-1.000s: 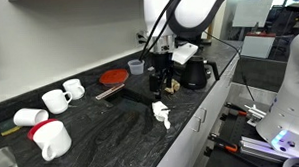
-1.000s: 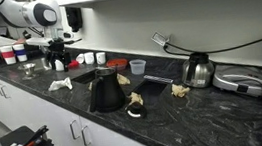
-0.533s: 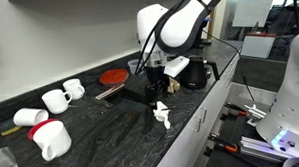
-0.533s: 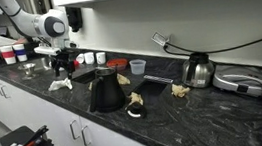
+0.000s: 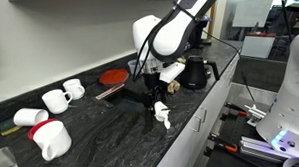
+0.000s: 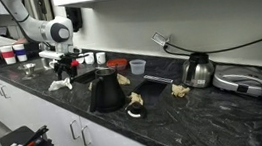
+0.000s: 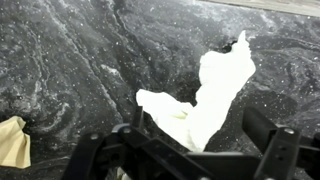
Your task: Throw the litter next to the bin on the left into it
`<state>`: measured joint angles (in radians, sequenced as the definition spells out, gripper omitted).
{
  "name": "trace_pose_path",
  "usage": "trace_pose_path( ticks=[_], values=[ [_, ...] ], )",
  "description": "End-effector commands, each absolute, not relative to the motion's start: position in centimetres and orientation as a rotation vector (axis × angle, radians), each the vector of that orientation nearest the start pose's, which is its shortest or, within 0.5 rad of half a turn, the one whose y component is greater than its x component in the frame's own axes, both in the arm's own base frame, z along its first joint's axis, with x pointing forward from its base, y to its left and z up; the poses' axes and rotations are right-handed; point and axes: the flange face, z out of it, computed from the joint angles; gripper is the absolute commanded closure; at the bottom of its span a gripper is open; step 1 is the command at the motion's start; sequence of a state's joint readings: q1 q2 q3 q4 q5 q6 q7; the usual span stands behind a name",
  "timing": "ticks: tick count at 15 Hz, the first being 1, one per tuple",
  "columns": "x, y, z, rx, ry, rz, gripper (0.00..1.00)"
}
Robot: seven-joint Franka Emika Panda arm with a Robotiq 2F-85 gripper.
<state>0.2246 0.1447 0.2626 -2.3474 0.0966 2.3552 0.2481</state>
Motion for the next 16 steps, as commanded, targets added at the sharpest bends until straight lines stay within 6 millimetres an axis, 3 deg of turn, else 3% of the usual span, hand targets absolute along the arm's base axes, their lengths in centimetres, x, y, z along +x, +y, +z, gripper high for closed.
trace_pose_path(
  ticks=[1,2,4,13,16],
  values=[
    [44.5,23.6,26.1,-3.080,-0.264,0.262,0.02],
    [44.5,23.6,26.1,-3.078,-0.261,0.264,0.26],
    [44.5,23.4,26.1,-3.080,-0.246,0.262,0.31],
    [44.8,22.6,27.3,-3.103,-0.225,0.216,0.95],
    [44.8,22.5,29.0,-3.103,-0.211,0.158,1.00]
  ],
)
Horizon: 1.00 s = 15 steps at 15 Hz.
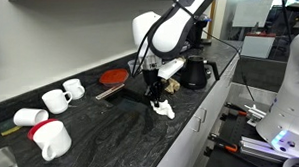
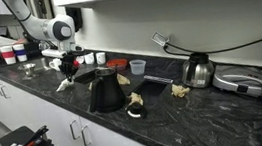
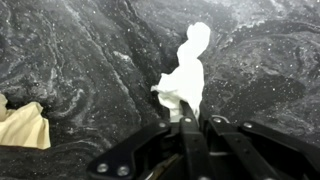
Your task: Throw the litter next to the bin on the left into it
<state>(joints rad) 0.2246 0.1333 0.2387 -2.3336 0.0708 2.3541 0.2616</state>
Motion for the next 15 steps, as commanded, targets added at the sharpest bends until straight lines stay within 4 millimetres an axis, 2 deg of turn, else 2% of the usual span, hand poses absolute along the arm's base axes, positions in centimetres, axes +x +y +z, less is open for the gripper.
trace_pose_path(
  ticks=[1,7,9,12,15],
  values=[
    [44.8,22.6,29.9,-3.108,-0.204,0.124,1.00],
    [44.5,23.5,38.5,-3.138,-0.208,-0.273,0.99],
    [44.7,23.8,40.8,-3.125,-0.197,-0.425,0.99],
    [45.2,24.2,42.3,-3.112,-0.191,-0.567,0.99],
    [46.2,24.4,41.8,-3.114,-0.201,-0.620,0.99]
  ],
)
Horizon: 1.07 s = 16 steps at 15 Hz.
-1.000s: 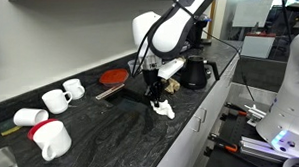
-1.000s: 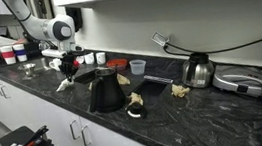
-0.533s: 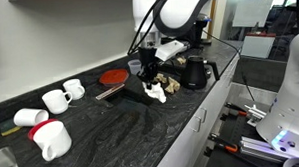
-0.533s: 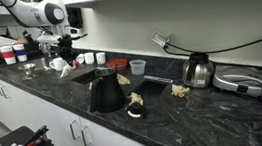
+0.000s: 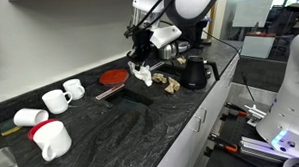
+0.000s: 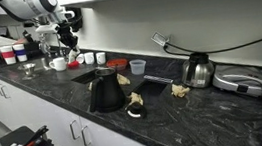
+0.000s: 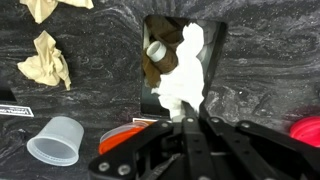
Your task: Throw the litter next to the bin on the left into it
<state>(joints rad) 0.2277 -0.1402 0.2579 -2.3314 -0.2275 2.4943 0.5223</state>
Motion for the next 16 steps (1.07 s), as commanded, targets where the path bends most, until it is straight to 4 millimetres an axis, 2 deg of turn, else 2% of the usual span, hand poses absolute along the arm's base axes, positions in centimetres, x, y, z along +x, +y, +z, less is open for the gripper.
trace_pose_path(
  ticks=[1,5,12,16],
  values=[
    [46.6,24.6,41.4,-3.110,-0.212,-0.637,0.99],
    [48.5,25.9,38.7,-3.084,-0.262,-0.612,0.99],
    [52.1,28.4,31.6,-3.140,-0.382,-0.503,0.99],
    [53.9,29.1,28.8,-3.182,-0.397,-0.449,0.99]
  ],
)
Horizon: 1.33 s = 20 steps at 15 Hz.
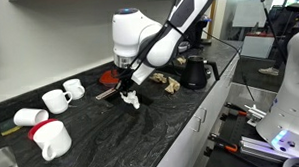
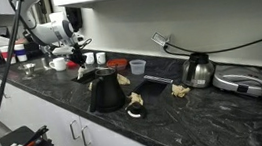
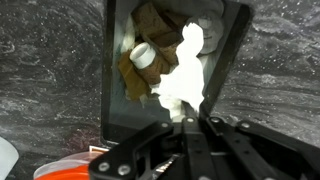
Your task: Throw the litter next to the bin on the left into it
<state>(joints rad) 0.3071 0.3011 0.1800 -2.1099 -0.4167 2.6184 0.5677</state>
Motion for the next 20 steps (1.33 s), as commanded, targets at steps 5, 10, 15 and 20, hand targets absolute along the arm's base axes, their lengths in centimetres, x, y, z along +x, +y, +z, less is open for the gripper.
trace_pose_path(
  ticks=[5,10,15,20],
  values=[
    [54.5,29.1,28.4,-3.214,-0.362,-0.418,0.49],
    [53.9,27.0,29.5,-3.302,-0.268,-0.393,0.15],
    [53.5,24.9,29.8,-3.344,-0.165,-0.314,0.00],
    [53.3,25.5,29.9,-3.326,-0.172,-0.276,0.00]
  ],
)
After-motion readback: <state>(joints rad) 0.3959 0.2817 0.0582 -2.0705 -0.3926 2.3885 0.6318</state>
